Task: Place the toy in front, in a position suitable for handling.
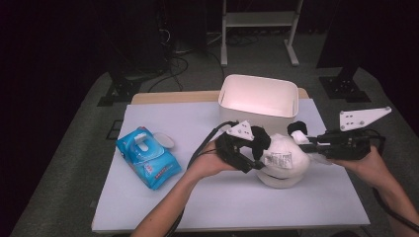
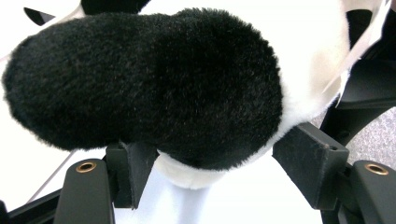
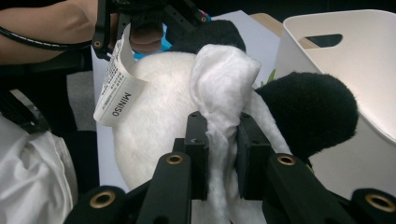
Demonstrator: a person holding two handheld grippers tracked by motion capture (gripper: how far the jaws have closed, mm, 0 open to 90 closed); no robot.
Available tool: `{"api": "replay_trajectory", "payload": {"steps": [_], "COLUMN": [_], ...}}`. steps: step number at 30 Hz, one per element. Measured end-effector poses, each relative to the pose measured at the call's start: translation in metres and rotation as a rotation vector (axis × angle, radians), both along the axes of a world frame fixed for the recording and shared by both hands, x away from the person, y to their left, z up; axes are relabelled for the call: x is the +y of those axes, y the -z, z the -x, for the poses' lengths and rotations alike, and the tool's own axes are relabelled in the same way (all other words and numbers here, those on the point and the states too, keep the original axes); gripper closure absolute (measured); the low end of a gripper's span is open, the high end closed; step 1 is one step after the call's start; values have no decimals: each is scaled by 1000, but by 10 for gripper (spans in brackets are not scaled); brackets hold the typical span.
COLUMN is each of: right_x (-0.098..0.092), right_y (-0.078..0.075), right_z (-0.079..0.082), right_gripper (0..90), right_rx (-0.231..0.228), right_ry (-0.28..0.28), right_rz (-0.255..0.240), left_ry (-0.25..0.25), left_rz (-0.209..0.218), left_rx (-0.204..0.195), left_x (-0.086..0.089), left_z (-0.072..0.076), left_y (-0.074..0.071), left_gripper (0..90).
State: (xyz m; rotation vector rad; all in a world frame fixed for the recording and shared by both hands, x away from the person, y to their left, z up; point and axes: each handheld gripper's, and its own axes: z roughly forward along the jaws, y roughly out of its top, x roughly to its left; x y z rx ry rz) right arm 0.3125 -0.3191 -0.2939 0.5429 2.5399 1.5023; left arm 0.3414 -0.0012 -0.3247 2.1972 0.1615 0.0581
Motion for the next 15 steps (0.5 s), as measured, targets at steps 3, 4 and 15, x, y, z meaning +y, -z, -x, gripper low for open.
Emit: {"api": "replay_trajectory", "payload": {"steps": [3,4,15], "right_x": [8,11,35], "right_y": [2,2,7], "right_z": [-3,-3,-9], "right_gripper": [766,766,765], "right_rx": [3,5,16], "right_ry": [-18,-24,-71], "right_rz": [-6,-8,19], "left_ry": [-10,-13,-20], "left_rz": [-4,-3,-18], "left_rx": [-4,-5,-6], "left_x": [8,11,33], "left_z": [0,1,7], "left_y": [-3,-4,-6], "left_gripper": [296,296,259]}}
